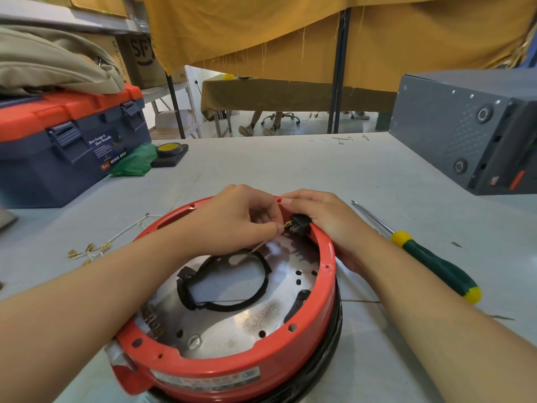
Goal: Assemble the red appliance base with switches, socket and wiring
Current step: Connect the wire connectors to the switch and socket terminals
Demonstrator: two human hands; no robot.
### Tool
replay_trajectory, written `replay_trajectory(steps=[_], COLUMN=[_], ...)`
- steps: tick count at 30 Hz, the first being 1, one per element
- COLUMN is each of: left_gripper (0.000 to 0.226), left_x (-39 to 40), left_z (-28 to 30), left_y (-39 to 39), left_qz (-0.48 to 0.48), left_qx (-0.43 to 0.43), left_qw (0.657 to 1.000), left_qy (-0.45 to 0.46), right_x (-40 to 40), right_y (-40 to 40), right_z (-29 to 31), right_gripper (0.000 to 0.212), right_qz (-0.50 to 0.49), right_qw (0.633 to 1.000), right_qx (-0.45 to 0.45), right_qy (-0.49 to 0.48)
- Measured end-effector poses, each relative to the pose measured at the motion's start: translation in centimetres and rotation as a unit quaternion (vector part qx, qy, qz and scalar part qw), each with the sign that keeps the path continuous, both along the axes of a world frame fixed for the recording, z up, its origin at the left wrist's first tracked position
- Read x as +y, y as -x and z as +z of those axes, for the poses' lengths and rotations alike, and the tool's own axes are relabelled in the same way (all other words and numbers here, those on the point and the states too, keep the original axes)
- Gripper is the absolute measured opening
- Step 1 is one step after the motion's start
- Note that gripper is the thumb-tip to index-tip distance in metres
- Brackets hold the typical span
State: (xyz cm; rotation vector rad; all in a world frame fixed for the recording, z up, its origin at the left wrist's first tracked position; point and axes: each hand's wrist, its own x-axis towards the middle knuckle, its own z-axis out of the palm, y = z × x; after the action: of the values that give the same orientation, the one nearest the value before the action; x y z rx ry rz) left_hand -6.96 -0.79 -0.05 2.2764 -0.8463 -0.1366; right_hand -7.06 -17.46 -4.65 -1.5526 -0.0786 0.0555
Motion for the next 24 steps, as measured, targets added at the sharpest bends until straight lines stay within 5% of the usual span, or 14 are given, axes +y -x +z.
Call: replay_trajectory(steps=[24], left_gripper=[0.012], left_x=[0.6], left_z=[0.9], left_y=[-0.1], left_qz=[0.032], left_qx=[-0.174], left_qw=[0.983], left_qy=[-0.052], right_x=[-0.4], right_y=[1.2], right_z=[1.1], right_gripper=[0.010], right_qz=[-0.042], right_qw=[0.993], right_qx=[-0.030], right_qy=[0.102])
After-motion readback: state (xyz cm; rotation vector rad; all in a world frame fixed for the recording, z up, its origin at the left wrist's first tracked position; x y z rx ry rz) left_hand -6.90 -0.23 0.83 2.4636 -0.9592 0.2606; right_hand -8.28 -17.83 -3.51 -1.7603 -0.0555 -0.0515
